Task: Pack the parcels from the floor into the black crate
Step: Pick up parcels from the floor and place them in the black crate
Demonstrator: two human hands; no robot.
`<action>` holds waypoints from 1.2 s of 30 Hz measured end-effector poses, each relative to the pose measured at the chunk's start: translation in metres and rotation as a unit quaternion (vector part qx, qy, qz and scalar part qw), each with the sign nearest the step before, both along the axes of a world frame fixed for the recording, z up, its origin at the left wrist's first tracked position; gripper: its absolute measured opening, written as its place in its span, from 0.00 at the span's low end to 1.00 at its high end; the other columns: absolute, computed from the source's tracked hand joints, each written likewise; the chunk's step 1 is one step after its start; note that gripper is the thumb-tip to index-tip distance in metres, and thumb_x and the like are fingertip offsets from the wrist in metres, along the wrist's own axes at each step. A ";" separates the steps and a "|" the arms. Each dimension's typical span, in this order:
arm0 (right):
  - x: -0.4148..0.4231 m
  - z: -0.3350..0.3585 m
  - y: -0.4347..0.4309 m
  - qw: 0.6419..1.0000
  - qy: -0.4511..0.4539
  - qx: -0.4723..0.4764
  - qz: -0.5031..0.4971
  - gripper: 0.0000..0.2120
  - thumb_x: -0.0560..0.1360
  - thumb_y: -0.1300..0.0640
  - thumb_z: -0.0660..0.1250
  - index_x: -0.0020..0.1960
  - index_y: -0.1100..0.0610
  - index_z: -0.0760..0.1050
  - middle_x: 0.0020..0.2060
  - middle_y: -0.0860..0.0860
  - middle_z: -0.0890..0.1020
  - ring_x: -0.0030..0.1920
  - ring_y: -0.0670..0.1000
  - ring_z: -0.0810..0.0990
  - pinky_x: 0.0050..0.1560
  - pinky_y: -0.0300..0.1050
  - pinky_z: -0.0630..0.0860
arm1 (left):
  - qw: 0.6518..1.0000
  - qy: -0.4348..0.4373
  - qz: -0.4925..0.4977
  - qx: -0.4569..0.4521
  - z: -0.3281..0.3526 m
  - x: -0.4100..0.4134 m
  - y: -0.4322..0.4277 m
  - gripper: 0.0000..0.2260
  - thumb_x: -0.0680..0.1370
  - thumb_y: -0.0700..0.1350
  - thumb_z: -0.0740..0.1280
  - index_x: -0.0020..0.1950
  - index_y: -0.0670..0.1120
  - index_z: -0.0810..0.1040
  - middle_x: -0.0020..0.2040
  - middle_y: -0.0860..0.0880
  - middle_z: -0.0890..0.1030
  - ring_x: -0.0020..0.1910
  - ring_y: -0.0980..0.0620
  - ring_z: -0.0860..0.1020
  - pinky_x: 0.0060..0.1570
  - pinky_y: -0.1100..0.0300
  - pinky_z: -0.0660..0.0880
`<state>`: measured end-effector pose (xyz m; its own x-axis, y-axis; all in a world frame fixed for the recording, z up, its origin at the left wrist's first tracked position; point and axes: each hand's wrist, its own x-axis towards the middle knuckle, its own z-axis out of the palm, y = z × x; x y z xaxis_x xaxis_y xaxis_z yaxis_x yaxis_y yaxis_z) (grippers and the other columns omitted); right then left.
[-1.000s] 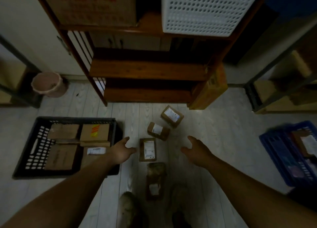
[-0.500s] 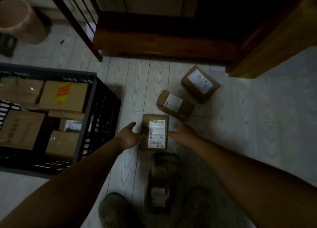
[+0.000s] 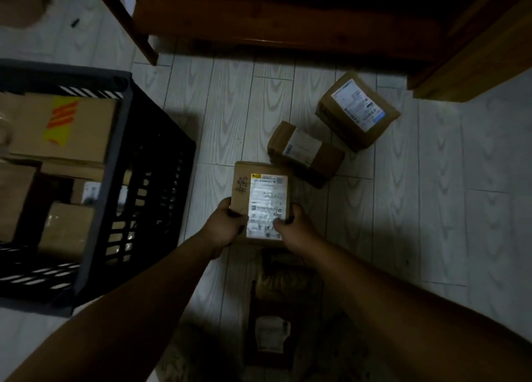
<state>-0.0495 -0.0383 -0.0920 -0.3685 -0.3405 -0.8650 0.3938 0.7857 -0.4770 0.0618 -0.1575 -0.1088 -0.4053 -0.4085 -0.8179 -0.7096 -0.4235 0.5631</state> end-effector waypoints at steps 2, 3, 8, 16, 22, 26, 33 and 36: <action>-0.001 0.039 0.000 0.999 0.047 0.005 0.011 0.24 0.78 0.58 0.62 0.71 0.51 0.60 0.64 0.53 0.75 0.59 0.56 0.77 0.51 0.47 0.76 | 0.999 0.016 0.034 0.001 0.042 0.000 -0.002 0.19 0.75 0.41 0.68 0.62 0.55 0.68 0.50 0.55 0.79 0.43 0.56 0.79 0.26 0.69 0.74; -0.001 0.063 -0.001 0.997 0.069 0.007 0.019 0.23 0.78 0.57 0.63 0.71 0.51 0.61 0.64 0.53 0.75 0.58 0.55 0.77 0.51 0.47 0.76 | 0.998 0.030 0.050 0.001 0.065 0.001 -0.004 0.19 0.75 0.40 0.68 0.63 0.55 0.69 0.50 0.55 0.79 0.44 0.56 0.79 0.28 0.68 0.76; 0.006 0.212 -0.006 0.996 0.092 -0.012 0.015 0.25 0.77 0.56 0.64 0.72 0.52 0.59 0.62 0.53 0.75 0.56 0.54 0.78 0.45 0.43 0.74 | 0.996 0.073 0.055 -0.012 0.217 0.008 -0.017 0.18 0.75 0.38 0.67 0.63 0.51 0.73 0.54 0.49 0.81 0.50 0.50 0.81 0.44 0.56 0.81; 0.039 0.469 -0.008 0.977 0.150 -0.125 -0.091 0.40 0.75 0.62 0.67 0.77 0.46 0.46 0.72 0.53 0.65 0.67 0.56 0.70 0.53 0.45 0.72 | 0.983 0.081 -0.115 -0.121 0.479 0.057 -0.045 0.17 0.75 0.41 0.67 0.64 0.48 0.73 0.54 0.47 0.81 0.49 0.50 0.80 0.46 0.58 0.78; 0.062 0.575 0.004 0.965 0.205 -0.147 -0.064 0.20 0.76 0.57 0.66 0.66 0.54 0.69 0.58 0.52 0.77 0.56 0.54 0.77 0.56 0.55 0.77 | 0.960 0.105 -0.167 -0.198 0.605 0.088 -0.042 0.21 0.76 0.41 0.67 0.68 0.50 0.68 0.58 0.45 0.79 0.48 0.48 0.80 0.43 0.53 0.80; 0.079 0.613 0.013 0.948 0.206 -0.193 -0.145 0.17 0.76 0.57 0.66 0.64 0.54 0.69 0.56 0.53 0.78 0.53 0.53 0.79 0.54 0.52 0.78 | 0.965 0.146 -0.008 -0.220 0.645 0.117 -0.032 0.39 0.72 0.41 0.72 0.75 0.57 0.52 0.64 0.52 0.71 0.54 0.51 0.79 0.47 0.57 0.80; 0.127 0.658 0.022 0.938 0.239 -0.250 -0.032 0.17 0.76 0.52 0.65 0.63 0.47 0.66 0.53 0.45 0.78 0.52 0.48 0.77 0.52 0.46 0.73 | 0.964 0.181 0.016 -0.195 0.685 0.176 -0.010 0.17 0.75 0.41 0.67 0.58 0.61 0.72 0.51 0.50 0.83 0.46 0.50 0.83 0.46 0.49 0.80; 0.146 0.675 0.016 0.926 0.278 -0.254 0.035 0.20 0.76 0.51 0.64 0.67 0.45 0.66 0.57 0.44 0.77 0.56 0.48 0.77 0.54 0.44 0.72 | 0.958 0.187 0.018 -0.219 0.710 0.196 -0.019 0.19 0.75 0.40 0.67 0.62 0.58 0.71 0.46 0.51 0.84 0.42 0.49 0.83 0.39 0.54 0.80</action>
<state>0.0960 -0.0223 0.5835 -0.6705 -0.6909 -0.2703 -0.0668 0.4190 -0.9055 0.2581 -0.1768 0.6010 -0.6150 -0.6985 -0.3658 -0.4129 -0.1099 0.9041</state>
